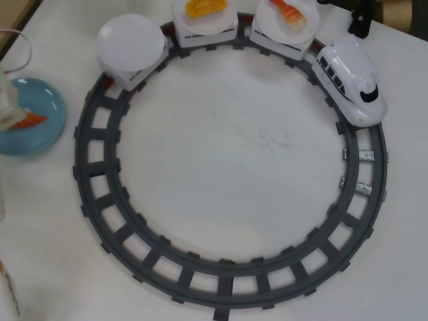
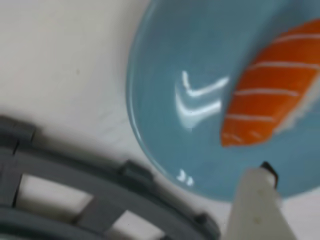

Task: Pick up the sushi from the Shinkansen and put it on the blue dish

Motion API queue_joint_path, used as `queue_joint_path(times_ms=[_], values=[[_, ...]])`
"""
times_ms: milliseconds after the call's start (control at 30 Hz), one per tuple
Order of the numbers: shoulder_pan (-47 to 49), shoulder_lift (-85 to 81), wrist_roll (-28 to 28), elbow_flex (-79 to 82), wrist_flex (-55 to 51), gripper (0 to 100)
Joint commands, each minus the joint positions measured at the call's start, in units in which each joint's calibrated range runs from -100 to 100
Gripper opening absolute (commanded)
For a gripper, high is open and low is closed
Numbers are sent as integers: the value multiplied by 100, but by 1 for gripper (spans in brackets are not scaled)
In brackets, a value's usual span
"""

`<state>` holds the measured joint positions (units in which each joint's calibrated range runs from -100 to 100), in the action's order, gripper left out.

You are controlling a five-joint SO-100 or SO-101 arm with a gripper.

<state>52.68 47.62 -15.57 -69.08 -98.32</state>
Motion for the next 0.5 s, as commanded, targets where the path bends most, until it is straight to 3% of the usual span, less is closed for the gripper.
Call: queue_joint_path(times_ms=[0,467], values=[[32,-1066,25,532,-92,42],[5,-3546,778,3418,-92,42]])
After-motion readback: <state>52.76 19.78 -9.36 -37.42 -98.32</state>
